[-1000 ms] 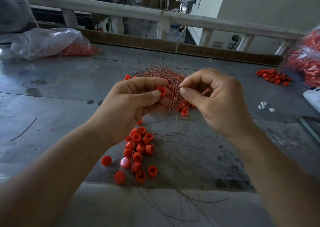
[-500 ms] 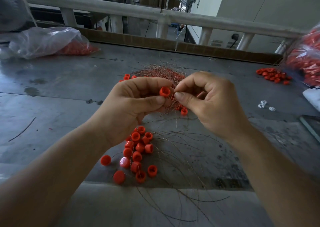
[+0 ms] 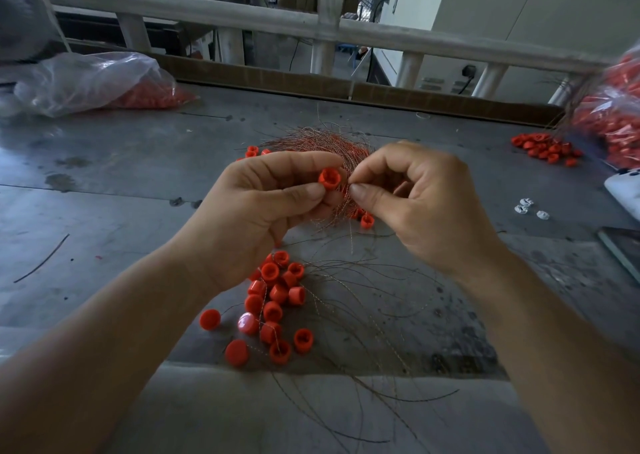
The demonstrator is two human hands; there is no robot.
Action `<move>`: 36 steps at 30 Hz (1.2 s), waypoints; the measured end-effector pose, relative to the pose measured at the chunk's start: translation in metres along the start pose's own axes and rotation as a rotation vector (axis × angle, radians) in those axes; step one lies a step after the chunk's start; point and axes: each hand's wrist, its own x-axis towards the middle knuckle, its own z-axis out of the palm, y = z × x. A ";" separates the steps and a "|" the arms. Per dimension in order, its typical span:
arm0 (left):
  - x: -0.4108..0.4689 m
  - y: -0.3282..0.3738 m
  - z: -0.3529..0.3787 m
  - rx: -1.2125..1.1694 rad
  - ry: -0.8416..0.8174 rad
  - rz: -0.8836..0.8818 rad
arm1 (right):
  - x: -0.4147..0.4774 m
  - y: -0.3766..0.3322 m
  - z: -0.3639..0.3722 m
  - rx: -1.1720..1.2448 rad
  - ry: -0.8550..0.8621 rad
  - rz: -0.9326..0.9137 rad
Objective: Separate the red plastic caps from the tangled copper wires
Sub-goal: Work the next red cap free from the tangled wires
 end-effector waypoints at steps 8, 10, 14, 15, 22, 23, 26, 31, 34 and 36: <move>0.000 0.000 -0.001 0.008 -0.007 0.001 | -0.001 0.000 0.000 -0.010 0.001 0.006; 0.000 0.000 -0.001 0.016 0.000 0.004 | 0.000 0.000 0.000 -0.008 0.000 0.008; 0.000 0.001 -0.002 0.000 -0.012 0.009 | 0.000 -0.002 -0.002 0.067 -0.007 0.034; -0.001 0.001 -0.002 -0.009 -0.017 0.011 | 0.000 -0.002 -0.003 0.099 -0.012 0.048; -0.001 0.002 -0.002 -0.062 -0.092 0.039 | 0.001 -0.003 -0.004 0.391 -0.067 0.243; -0.001 0.002 -0.002 -0.069 -0.101 0.041 | 0.001 -0.003 -0.004 0.429 -0.080 0.266; -0.001 0.001 -0.003 -0.088 -0.133 0.030 | 0.001 -0.003 -0.001 0.493 -0.134 0.302; -0.001 -0.005 -0.001 -0.102 -0.160 -0.003 | -0.001 -0.001 0.004 0.433 -0.219 0.304; 0.000 -0.007 -0.003 -0.102 -0.117 -0.006 | 0.003 0.006 -0.005 0.368 -0.163 0.326; 0.001 -0.008 -0.003 -0.104 -0.088 -0.012 | 0.008 0.018 -0.016 0.279 -0.013 0.346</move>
